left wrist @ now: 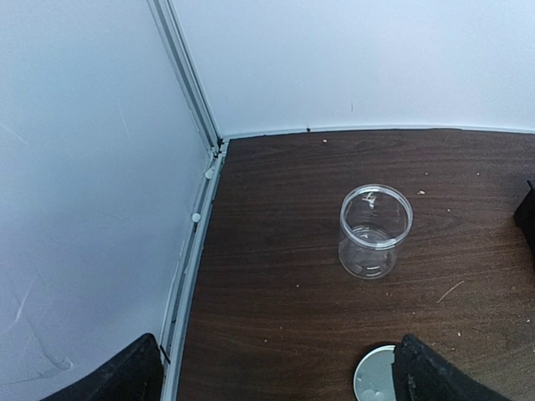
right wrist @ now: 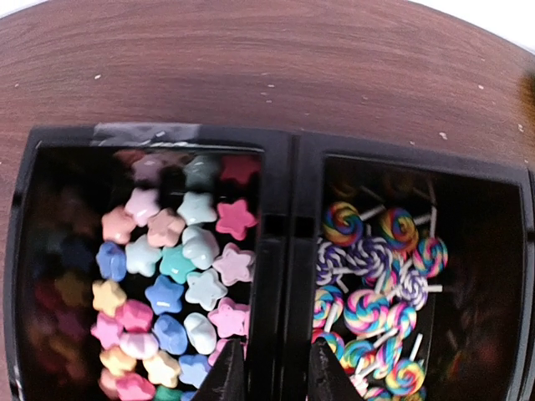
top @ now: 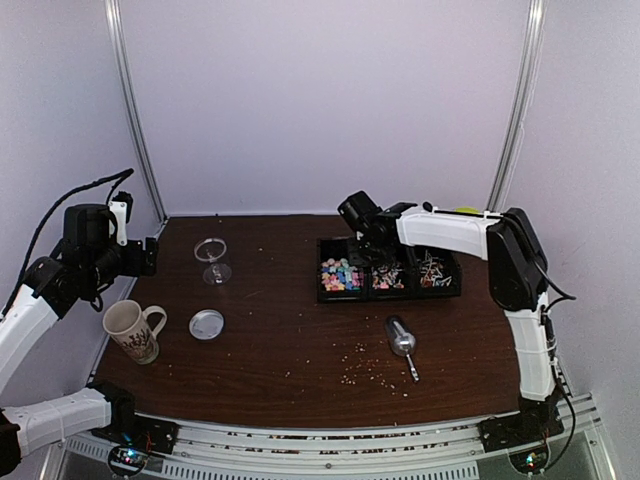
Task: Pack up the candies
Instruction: Move the plate to the center of the board.
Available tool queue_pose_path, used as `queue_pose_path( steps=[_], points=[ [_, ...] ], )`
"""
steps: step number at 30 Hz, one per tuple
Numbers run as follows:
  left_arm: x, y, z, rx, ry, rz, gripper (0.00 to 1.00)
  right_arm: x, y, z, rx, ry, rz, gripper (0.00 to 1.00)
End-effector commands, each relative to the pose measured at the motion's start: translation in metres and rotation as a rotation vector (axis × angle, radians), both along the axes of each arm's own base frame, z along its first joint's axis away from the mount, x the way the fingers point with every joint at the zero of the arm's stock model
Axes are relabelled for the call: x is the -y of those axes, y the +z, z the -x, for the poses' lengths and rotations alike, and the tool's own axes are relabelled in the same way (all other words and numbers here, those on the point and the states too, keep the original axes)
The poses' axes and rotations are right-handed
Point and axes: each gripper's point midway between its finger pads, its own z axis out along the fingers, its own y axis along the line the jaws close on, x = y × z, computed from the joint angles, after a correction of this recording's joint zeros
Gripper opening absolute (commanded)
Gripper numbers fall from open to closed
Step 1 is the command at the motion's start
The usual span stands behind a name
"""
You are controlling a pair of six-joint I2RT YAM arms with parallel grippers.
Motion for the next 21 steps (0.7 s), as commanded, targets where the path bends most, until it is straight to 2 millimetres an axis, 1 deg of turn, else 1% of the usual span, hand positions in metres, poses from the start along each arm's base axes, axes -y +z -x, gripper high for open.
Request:
queue_pose_path(
  steps=[1,4,7,11,15,17,19,21],
  points=[
    [0.000,0.016,-0.003,0.042,0.000,0.014,0.98,-0.021,0.006,-0.002,0.025,0.072,0.035,0.19],
    [0.000,0.016,-0.003,0.041,-0.001,0.013,0.98,-0.028,0.007,-0.005,0.028,0.101,0.044,0.17],
    [0.000,0.016,-0.004,0.039,-0.003,0.013,0.98,-0.041,0.006,-0.010,0.032,0.133,0.023,0.18],
    [0.002,0.014,-0.005,0.033,-0.008,0.011,0.98,-0.076,0.013,-0.017,0.058,0.206,-0.020,0.18],
    [0.004,0.011,-0.006,0.022,-0.024,0.010,0.98,-0.113,0.014,-0.017,0.064,0.292,-0.070,0.18],
    [0.007,0.008,-0.007,0.013,-0.039,0.011,0.98,-0.130,0.019,-0.014,0.079,0.334,-0.093,0.19],
    [0.011,0.004,-0.009,-0.003,-0.059,0.011,0.98,-0.142,0.025,-0.011,0.100,0.368,-0.108,0.23],
    [0.016,0.000,-0.011,-0.016,-0.081,0.013,0.98,-0.148,0.032,-0.007,0.116,0.397,-0.108,0.29]
  ],
)
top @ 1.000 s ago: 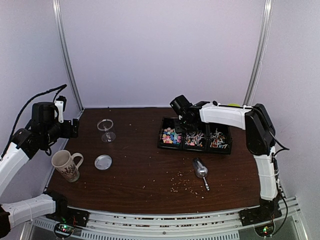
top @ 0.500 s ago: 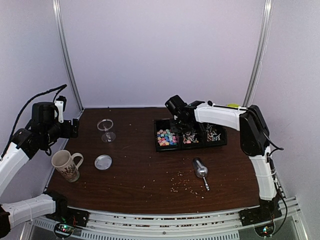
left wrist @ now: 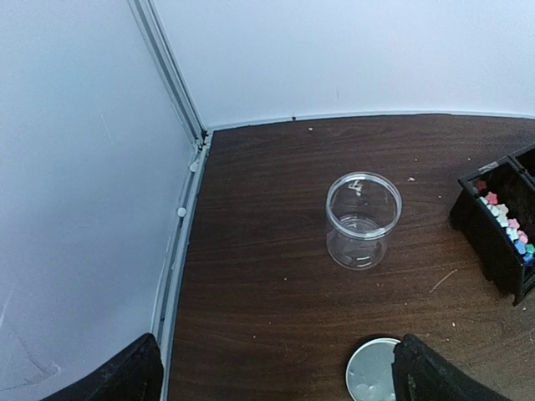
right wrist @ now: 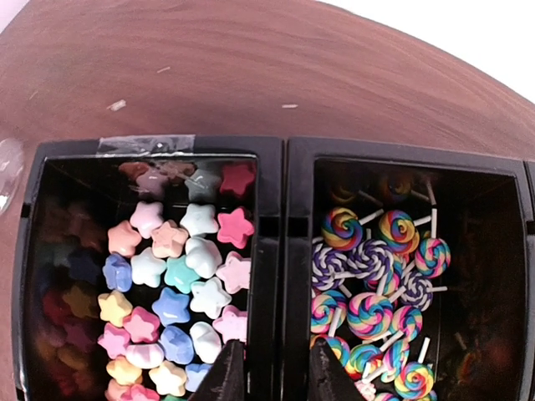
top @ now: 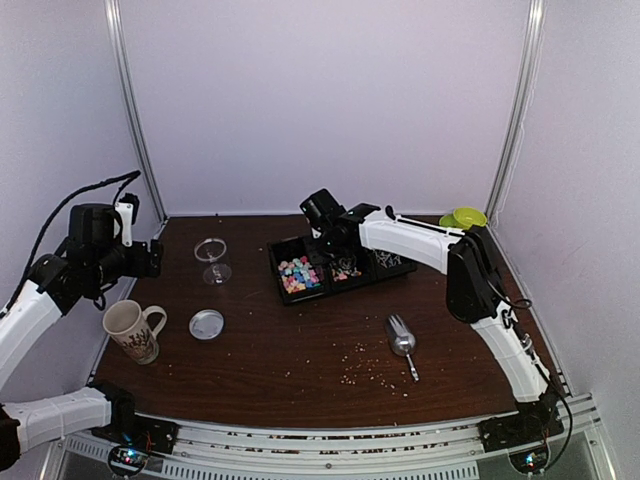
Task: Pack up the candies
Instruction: Move the plate to the center of the board.
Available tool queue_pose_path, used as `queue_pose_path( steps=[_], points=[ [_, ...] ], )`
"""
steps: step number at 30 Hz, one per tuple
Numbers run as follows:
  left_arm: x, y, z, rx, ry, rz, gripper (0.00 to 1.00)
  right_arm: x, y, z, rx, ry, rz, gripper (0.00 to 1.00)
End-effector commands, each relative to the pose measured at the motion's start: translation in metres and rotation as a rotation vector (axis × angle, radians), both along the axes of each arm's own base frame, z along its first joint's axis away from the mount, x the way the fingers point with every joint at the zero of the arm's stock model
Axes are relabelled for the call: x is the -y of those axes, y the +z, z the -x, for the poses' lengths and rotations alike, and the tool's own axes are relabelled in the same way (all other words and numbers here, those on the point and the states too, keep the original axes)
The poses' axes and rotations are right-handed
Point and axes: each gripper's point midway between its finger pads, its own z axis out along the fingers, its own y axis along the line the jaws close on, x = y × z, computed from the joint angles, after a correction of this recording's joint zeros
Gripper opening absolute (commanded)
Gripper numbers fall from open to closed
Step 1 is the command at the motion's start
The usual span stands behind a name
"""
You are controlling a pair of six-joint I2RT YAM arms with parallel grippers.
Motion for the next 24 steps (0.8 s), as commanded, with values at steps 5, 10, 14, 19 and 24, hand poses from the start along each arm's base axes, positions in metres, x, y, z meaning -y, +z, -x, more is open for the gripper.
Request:
queue_pose_path(
  steps=[5,10,14,19,24],
  points=[
    [0.020,-0.003,-0.012,-0.030,-0.098,0.018,0.98,-0.035,0.065,0.030,0.114,0.189,-0.041,0.45],
    [0.024,-0.006,-0.019,-0.070,-0.098,0.032,0.98,0.003,0.130,0.054,0.196,0.186,-0.028,0.70],
    [0.038,-0.004,-0.030,-0.131,-0.132,0.019,0.96,0.048,0.164,0.088,0.219,0.175,-0.011,0.80],
    [0.062,-0.013,-0.059,-0.247,-0.177,-0.044,0.95,0.103,0.181,0.133,0.235,0.134,-0.058,0.90],
    [0.084,-0.023,-0.092,-0.313,-0.227,-0.075,0.93,0.153,0.166,0.163,0.222,0.038,-0.050,0.99]
  ],
)
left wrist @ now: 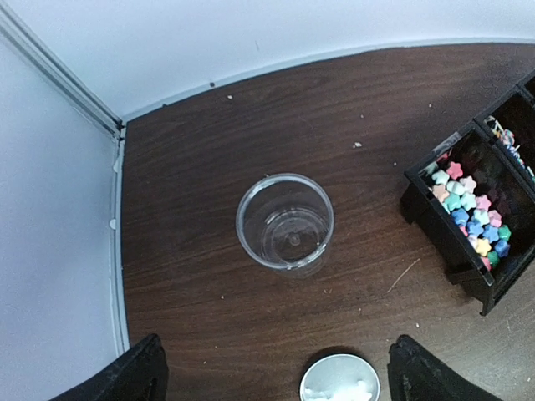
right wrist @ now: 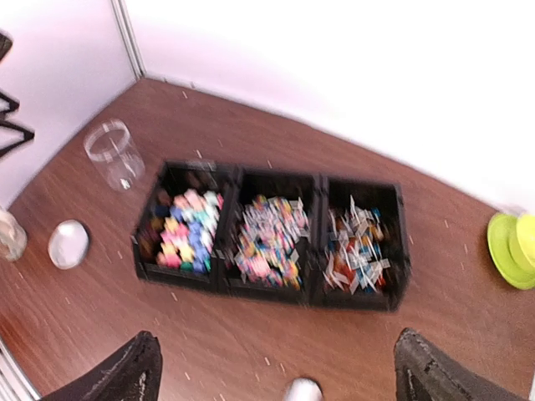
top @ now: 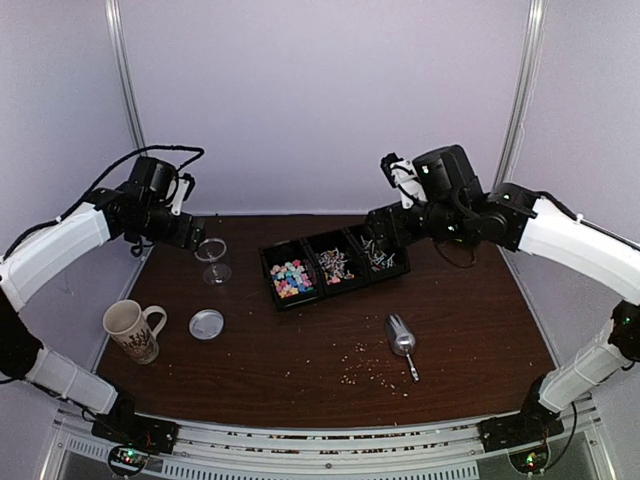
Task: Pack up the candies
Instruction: Move the plate to the center of the board, then pick up the packing box from the center of the board.
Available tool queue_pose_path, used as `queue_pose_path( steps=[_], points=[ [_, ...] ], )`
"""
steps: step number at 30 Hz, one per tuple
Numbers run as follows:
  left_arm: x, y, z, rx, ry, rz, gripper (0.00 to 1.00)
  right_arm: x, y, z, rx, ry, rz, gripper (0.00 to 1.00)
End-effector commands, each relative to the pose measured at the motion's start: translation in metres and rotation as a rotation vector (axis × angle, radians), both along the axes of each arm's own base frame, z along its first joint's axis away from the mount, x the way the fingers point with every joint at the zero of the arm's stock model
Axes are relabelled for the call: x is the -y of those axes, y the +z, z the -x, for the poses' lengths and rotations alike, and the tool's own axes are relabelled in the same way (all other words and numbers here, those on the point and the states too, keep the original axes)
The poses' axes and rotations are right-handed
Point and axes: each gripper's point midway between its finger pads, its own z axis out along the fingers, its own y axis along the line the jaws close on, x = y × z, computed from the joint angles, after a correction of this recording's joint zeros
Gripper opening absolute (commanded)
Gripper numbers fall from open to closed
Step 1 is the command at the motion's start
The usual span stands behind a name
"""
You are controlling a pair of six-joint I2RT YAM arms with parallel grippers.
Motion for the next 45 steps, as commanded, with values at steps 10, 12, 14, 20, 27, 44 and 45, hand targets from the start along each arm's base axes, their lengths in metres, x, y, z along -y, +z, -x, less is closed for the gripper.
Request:
queue_pose_path(
  steps=[10,12,14,20,27,44,45],
  points=[
    [0.059,-0.059,-0.063,-0.212,-0.205,-0.012,0.77,0.089,-0.078,0.053,-0.096,-0.166,0.080,1.00],
    [0.063,-0.072,-0.068,-0.238,-0.213,-0.019,0.74,0.098,-0.077,0.058,-0.087,-0.175,0.075,0.99],
    [0.064,-0.084,-0.074,-0.260,-0.214,-0.036,0.71,0.105,-0.075,0.064,-0.076,-0.179,0.067,1.00],
    [0.062,-0.110,-0.090,-0.309,-0.195,-0.090,0.49,0.119,-0.076,0.078,-0.065,-0.173,0.048,0.99],
    [0.056,-0.131,-0.093,-0.345,-0.174,-0.136,0.32,0.130,-0.085,0.085,-0.074,-0.181,0.072,1.00],
    [0.060,-0.112,-0.086,-0.327,-0.163,-0.073,0.07,0.128,-0.082,0.085,-0.072,-0.176,0.064,1.00],
    [0.059,-0.111,-0.085,-0.330,-0.158,-0.076,0.06,0.128,-0.082,0.085,-0.073,-0.176,0.064,1.00]
  ],
)
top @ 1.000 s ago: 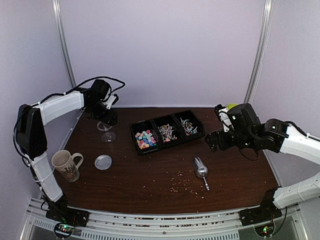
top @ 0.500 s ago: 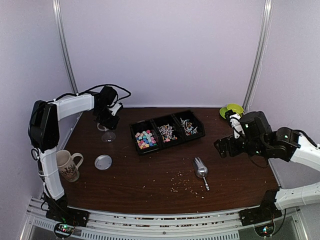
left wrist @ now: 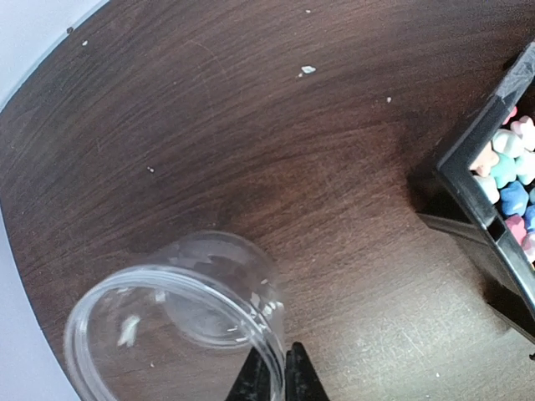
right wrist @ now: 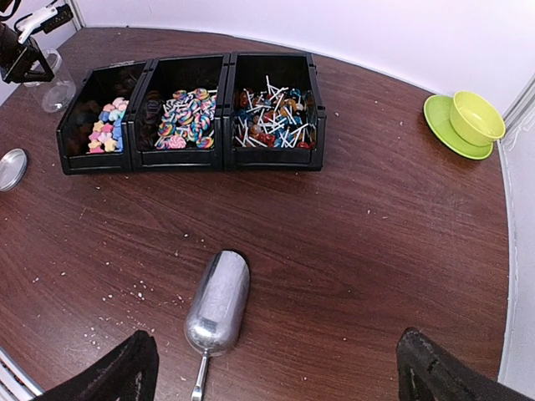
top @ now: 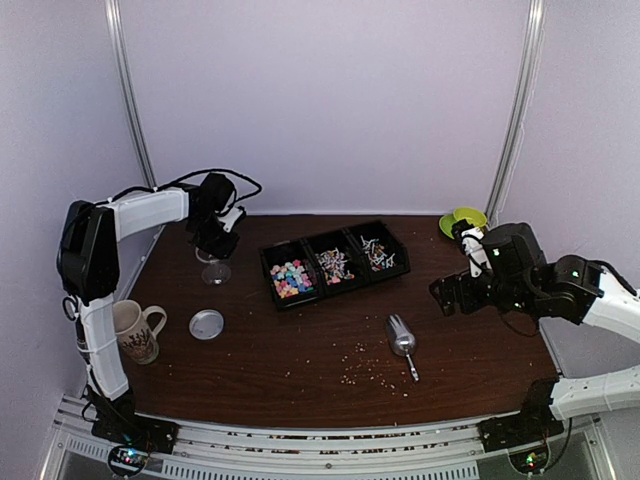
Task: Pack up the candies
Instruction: Pick up the packing box from the center of the board, then place the packing box at the center of the board.
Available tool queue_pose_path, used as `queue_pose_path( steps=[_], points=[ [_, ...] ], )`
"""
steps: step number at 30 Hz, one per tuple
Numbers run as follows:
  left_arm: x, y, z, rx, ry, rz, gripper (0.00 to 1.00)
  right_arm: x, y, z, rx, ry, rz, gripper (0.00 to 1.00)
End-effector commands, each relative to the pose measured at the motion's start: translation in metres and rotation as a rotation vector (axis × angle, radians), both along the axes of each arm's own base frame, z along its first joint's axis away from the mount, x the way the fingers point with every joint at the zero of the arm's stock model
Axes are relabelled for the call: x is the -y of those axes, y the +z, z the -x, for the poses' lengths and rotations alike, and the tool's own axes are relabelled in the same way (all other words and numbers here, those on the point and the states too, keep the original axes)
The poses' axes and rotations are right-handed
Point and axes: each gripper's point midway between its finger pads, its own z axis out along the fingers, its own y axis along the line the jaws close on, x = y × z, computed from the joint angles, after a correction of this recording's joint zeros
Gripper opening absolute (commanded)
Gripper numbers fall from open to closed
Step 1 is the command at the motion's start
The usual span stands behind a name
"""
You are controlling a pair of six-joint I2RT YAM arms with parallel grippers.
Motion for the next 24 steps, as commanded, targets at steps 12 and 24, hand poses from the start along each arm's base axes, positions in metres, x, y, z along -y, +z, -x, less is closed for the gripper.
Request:
queue_pose_path(
  steps=[12,24],
  points=[
    [0.005,0.080,0.020,0.094,0.038,0.099,0.04,0.001,0.000,-0.003,-0.001,-0.021,0.003,1.00],
    [0.130,0.128,0.119,0.095,-0.252,0.232,0.05,0.023,0.006,-0.009,0.040,-0.118,0.041,1.00]
  ],
)
